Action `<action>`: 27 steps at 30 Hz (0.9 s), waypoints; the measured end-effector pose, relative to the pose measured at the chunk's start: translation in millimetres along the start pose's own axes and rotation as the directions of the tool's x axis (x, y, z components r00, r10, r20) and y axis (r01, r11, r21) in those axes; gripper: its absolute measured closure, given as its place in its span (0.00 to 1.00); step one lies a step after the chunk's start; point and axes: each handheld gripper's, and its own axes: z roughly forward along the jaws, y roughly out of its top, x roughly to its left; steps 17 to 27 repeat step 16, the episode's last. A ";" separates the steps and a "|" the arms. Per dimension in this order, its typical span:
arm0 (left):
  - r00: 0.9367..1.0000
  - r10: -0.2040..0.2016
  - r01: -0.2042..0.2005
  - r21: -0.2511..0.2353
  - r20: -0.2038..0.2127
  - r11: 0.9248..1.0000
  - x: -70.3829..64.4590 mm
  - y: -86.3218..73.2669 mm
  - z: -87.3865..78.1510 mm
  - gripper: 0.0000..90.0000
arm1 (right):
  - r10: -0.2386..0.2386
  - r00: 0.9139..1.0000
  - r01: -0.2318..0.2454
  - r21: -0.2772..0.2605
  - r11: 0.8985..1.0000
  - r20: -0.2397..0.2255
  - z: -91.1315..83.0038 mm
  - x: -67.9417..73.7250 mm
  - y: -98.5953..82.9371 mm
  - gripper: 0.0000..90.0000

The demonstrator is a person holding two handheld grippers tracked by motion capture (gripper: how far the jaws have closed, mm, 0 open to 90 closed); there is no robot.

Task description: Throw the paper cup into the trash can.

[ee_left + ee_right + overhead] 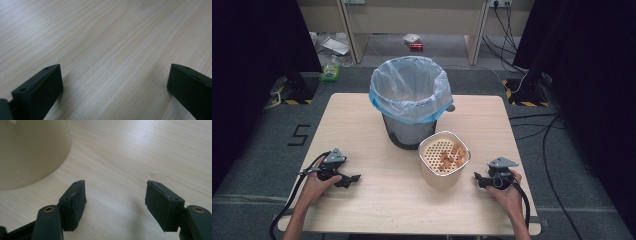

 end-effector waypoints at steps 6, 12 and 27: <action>1.000 0.000 0.000 0.000 0.000 1.000 0.0 0.0 0.0 0.00 | 0.030 0.999 -0.030 -0.034 0.999 -0.024 3.9 -0.9 -5.7 0.30; 1.000 0.000 0.000 0.000 0.000 1.000 0.0 0.0 0.0 0.00 | 0.018 1.000 -0.019 -0.040 0.999 -0.023 5.8 -0.4 -5.5 0.28; 1.000 0.000 0.000 0.000 0.000 1.000 0.0 0.0 0.0 0.00 | 0.020 1.000 -0.021 -0.037 0.999 -0.022 6.2 -0.4 -5.4 0.25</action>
